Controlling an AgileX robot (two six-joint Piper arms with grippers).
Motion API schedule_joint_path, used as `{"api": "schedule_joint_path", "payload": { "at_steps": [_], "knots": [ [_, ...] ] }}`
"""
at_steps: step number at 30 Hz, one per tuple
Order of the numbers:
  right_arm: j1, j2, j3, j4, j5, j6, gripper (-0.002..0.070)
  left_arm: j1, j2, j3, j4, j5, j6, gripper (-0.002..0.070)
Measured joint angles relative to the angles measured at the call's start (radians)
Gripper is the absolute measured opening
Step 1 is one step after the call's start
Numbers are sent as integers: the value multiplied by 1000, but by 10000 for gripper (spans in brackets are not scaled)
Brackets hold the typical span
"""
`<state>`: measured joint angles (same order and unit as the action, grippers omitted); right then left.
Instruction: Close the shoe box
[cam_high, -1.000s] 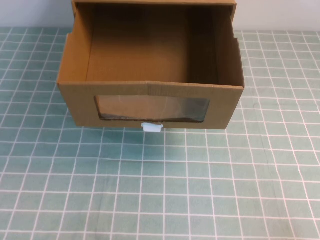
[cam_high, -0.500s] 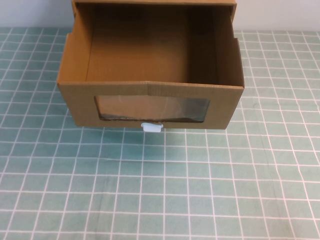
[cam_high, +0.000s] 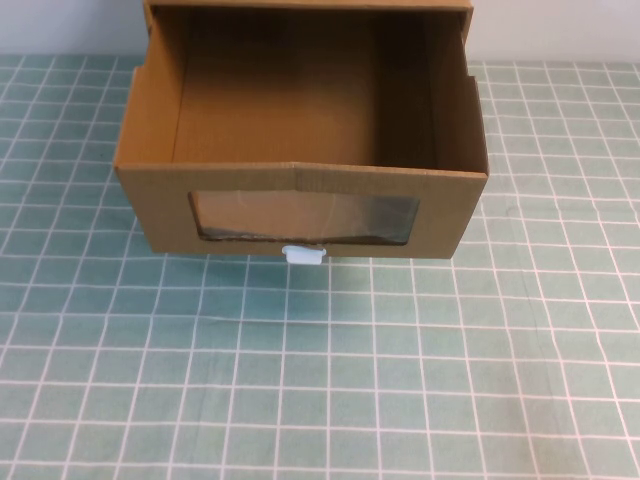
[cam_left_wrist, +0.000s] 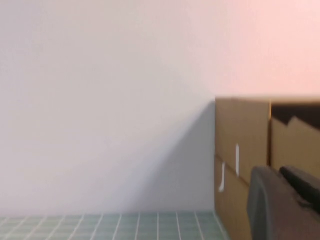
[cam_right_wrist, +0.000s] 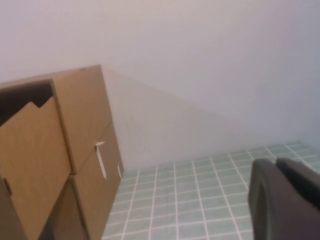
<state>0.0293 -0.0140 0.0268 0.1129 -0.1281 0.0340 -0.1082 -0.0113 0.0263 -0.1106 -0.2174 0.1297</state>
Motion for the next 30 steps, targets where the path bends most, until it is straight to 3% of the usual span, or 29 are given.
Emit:
{"api": "schedule_joint_path", "payload": {
  "at_steps": [7,11,15,18,23,30],
  "knots": [
    [0,0,0,2,-55,0,-11,0,0,0,0,-71,-3,-3],
    [0,0,0,8,-232,62,-11,0,0,0,-2,-138,-21,-3],
    [0,0,0,14,-512,164,-11,0,0,0,-9,-347,-138,-3],
    [0,0,-38,22,-581,267,-11,0,-2,-8,-12,-527,-202,-3],
    [0,0,-253,22,-490,332,-11,0,-3,-186,-19,-496,-222,-3],
    [0,113,-699,22,-120,339,-11,0,153,-591,-19,-279,-225,-3]
  ]
}}
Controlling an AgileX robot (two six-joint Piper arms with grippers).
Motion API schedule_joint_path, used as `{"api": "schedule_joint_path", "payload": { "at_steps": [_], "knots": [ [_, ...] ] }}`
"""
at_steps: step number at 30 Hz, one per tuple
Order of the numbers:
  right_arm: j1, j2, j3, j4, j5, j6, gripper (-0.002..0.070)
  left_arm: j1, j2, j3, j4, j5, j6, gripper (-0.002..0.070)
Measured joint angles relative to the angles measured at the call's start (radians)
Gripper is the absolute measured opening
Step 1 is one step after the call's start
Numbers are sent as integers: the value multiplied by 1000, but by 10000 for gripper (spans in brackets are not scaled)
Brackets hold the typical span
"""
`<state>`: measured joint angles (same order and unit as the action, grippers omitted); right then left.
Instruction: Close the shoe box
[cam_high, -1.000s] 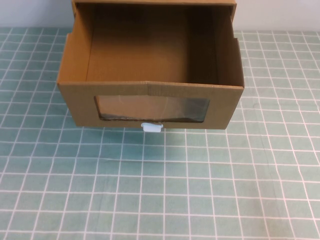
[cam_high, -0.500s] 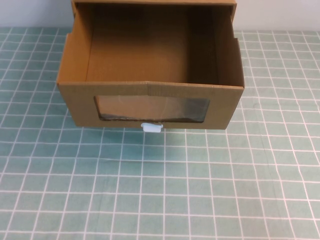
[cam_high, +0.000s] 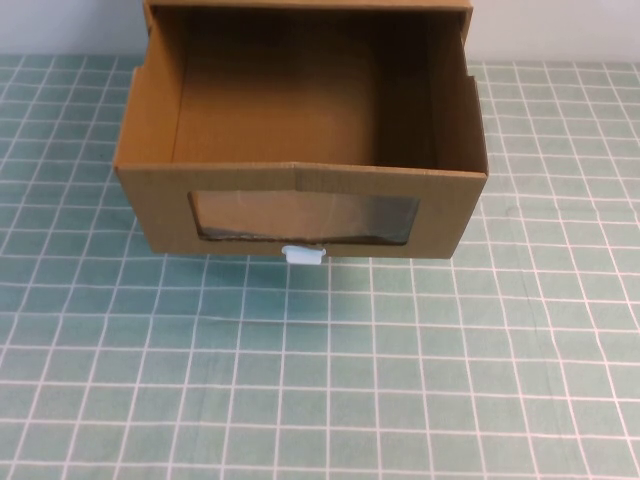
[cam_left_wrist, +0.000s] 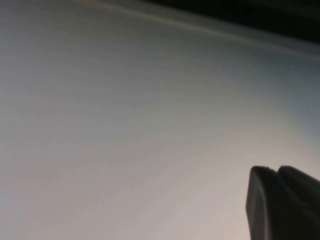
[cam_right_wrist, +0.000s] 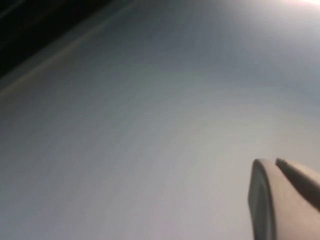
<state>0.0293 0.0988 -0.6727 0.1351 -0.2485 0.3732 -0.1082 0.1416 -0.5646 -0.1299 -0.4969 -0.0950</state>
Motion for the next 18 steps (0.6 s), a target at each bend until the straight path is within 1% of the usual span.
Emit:
{"api": "schedule_joint_path", "payload": {
  "at_steps": [2,6,10,12,14,18],
  "knots": [
    [0,74,-104,-3,121,0,-11,0,78,-128,0,143,0,-3],
    [0,261,-290,-36,379,0,-11,0,265,-356,4,497,2,-3],
    [0,424,-359,-51,581,-2,-11,0,472,-511,19,805,5,-3],
    [0,482,-359,-63,656,-26,-11,0,549,-535,40,888,17,-3],
    [0,533,-359,-70,723,-74,-11,0,612,-539,46,916,22,-3],
    [0,604,-357,46,803,-119,-11,-9,734,-541,-7,919,38,-3]
  ]
}}
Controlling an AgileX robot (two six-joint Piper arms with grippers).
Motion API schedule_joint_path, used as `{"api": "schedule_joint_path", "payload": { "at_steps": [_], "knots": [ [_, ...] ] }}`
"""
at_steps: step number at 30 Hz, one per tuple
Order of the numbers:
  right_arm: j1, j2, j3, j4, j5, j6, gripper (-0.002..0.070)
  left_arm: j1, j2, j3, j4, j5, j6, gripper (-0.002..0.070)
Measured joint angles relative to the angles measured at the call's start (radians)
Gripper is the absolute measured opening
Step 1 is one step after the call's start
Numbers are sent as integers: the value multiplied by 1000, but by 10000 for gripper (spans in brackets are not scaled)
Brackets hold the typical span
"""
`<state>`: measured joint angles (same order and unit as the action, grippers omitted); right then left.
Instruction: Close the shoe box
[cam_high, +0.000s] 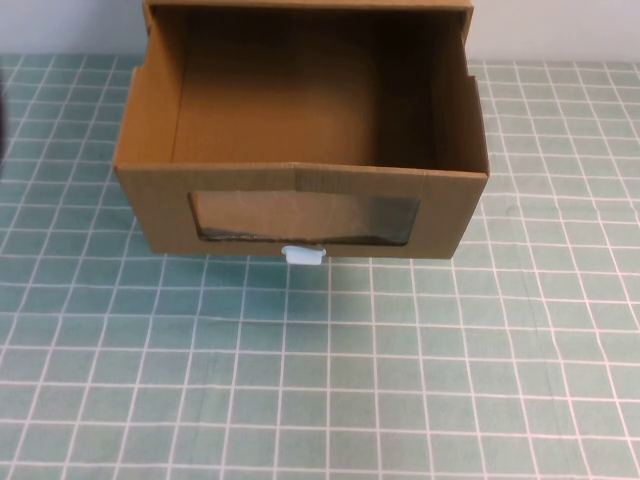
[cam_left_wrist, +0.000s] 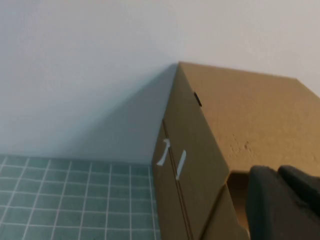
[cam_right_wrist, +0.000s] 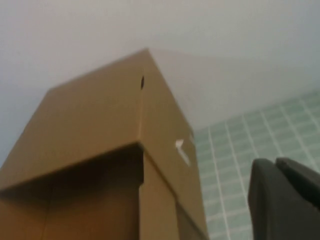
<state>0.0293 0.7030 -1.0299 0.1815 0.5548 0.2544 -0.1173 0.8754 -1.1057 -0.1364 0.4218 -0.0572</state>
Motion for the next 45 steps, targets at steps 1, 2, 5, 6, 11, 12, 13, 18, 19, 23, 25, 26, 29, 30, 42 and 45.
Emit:
{"api": "schedule_joint_path", "payload": {
  "at_steps": [1,2,5,6,11,12,13,18,19,23,25,26,29,30,42,45],
  "knots": [
    [0,18,0,37,29,-12,-11,-13,29,-10,-9,5,12,-3],
    [5,37,0,83,59,-43,-11,-30,53,-27,-14,13,38,-3],
    [47,96,0,249,123,-270,-11,-92,152,-116,-20,85,130,-3],
    [68,119,0,303,134,-381,-11,-112,195,-163,-23,123,149,-3],
    [212,259,-30,557,211,-822,-11,-140,441,-446,-88,331,209,-3],
    [231,287,-43,575,245,-873,-11,-140,497,-496,-111,366,232,-3],
    [252,321,-60,586,284,-927,-11,-140,552,-560,-143,409,256,-3],
    [322,476,-132,596,438,-1096,-11,-140,809,-867,-323,578,316,-3],
    [335,501,-145,591,444,-1109,-11,-140,865,-929,-351,609,318,-3],
    [389,576,-195,541,401,-1128,-11,-140,1071,-1123,-391,695,256,-3],
    [412,616,-223,500,385,-1128,-11,-140,1145,-1194,-391,724,228,-3],
    [422,640,-239,479,383,-1128,-11,-140,1178,-1222,-394,733,217,-3],
    [440,718,-290,444,379,-1123,-11,-140,1216,-1269,-414,730,187,-3],
    [441,739,-304,439,377,-1121,-11,-140,1221,-1273,-414,730,181,-3],
    [442,1018,-543,436,373,-1115,-11,-140,1231,-1281,-420,730,175,-3],
    [444,1074,-620,436,368,-1115,-11,-140,1231,-1281,-420,728,175,-3]
  ]
}}
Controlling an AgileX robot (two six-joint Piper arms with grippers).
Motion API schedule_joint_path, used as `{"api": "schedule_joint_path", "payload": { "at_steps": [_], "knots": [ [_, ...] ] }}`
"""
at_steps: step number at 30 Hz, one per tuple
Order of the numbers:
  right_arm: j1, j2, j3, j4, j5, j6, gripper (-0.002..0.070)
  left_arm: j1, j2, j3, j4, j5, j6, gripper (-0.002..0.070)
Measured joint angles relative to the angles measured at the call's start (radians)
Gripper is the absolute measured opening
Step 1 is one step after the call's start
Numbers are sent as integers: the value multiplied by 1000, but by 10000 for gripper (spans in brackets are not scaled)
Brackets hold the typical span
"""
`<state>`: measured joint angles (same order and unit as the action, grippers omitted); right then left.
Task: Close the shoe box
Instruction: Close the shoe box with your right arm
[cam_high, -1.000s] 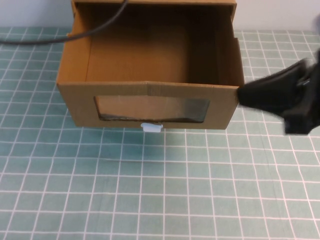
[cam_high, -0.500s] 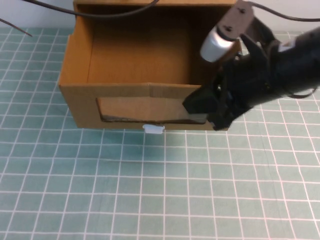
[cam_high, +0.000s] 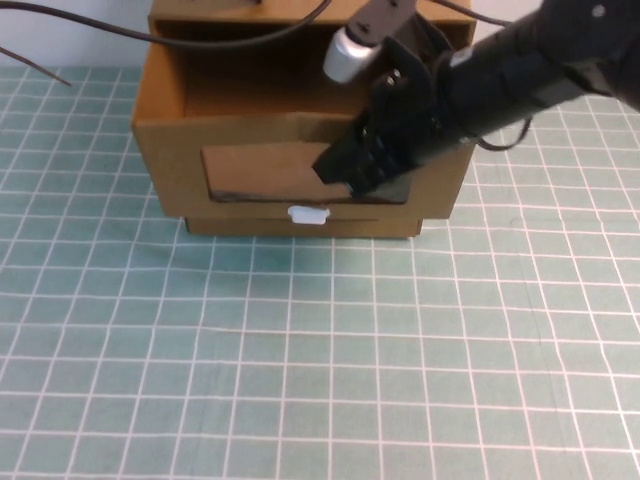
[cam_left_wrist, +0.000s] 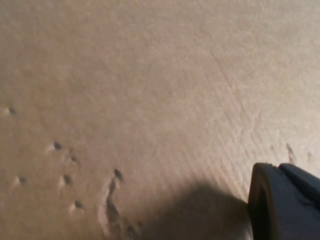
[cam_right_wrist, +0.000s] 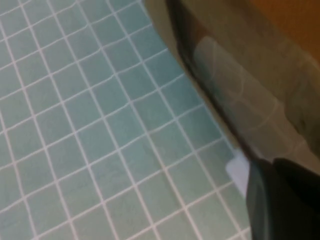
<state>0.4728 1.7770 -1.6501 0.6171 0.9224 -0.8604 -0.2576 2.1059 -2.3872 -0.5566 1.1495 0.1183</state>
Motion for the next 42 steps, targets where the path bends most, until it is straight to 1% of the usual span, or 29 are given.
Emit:
{"api": "schedule_joint_path", "payload": {
  "at_steps": [7,13,20,24,28,31,34,36,38,40,42],
  "knots": [
    [8,157,-245,14,20,9,-15,0,0,0,2,-6,0,-3],
    [6,263,-433,17,143,67,-16,12,0,0,-4,-8,0,-3],
    [21,247,-454,20,242,20,-15,46,0,0,-43,4,0,-3],
    [58,177,-450,-51,265,24,-14,51,1,0,-63,11,5,-3],
    [135,72,-386,-151,248,48,-14,51,2,0,-90,19,27,-3],
    [199,-13,-254,-196,194,59,-14,51,4,0,-98,24,35,-3],
    [244,-66,-37,-235,53,70,-14,51,6,0,-105,24,37,-3],
    [252,-81,108,-255,-76,72,-14,51,8,0,-107,27,37,-3],
    [252,-83,204,-269,-193,74,-14,52,10,0,-110,28,40,-3],
    [243,-74,257,-273,-265,74,-14,55,10,0,-116,28,40,-3],
    [232,-58,265,-273,-325,74,-14,57,10,0,-119,31,40,-3]
  ]
}}
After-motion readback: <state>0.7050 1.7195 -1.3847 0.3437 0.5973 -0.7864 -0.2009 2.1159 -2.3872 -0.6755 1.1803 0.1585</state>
